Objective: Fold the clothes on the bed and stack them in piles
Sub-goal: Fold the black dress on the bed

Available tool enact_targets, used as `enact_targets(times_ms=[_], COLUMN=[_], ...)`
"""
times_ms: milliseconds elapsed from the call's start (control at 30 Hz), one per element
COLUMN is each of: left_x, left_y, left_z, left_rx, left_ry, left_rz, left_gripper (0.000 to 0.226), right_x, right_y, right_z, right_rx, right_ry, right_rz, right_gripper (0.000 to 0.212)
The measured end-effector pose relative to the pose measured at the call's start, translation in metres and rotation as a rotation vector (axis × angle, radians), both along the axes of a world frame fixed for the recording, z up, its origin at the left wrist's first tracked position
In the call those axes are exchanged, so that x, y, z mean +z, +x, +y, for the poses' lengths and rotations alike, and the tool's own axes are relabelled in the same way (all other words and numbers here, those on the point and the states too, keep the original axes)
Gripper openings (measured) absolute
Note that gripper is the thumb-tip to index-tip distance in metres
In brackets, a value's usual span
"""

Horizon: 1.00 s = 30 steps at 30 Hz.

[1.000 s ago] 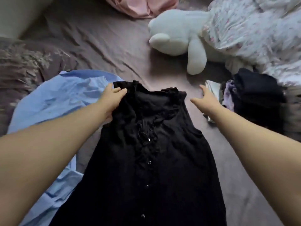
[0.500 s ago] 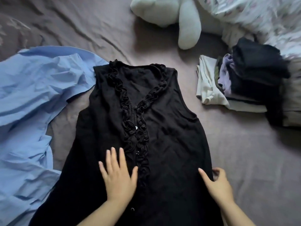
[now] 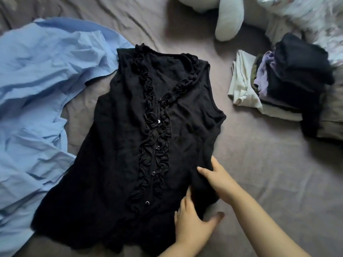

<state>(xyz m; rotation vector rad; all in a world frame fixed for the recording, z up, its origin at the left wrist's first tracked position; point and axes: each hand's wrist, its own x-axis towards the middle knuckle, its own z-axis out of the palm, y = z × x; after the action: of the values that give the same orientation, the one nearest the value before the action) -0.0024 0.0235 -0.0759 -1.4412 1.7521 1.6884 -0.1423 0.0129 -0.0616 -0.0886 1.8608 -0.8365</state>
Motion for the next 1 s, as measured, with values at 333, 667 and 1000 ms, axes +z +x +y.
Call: enact_targets(times_ms=[333, 667, 1000], left_x=[-0.004, 0.01, 0.009], left_y=[0.078, 0.104, 0.215], left_z=[-0.088, -0.111, -0.161], left_rx=[0.908, 1.225, 1.068], left_ry=[-0.149, 0.051, -0.083], left_rz=[-0.045, -0.009, -0.133], left_gripper=[0.026, 0.055, 0.026], right_x=[0.02, 0.018, -0.024], right_y=[0.069, 0.194, 0.186], right_z=[-0.073, -0.173, -0.131], right_rx=[0.06, -0.027, 0.74], right_ry=[-0.01, -0.072, 0.281], right_rz=[-0.233, -0.389, 0.421], right_gripper=[0.044, 0.047, 0.052])
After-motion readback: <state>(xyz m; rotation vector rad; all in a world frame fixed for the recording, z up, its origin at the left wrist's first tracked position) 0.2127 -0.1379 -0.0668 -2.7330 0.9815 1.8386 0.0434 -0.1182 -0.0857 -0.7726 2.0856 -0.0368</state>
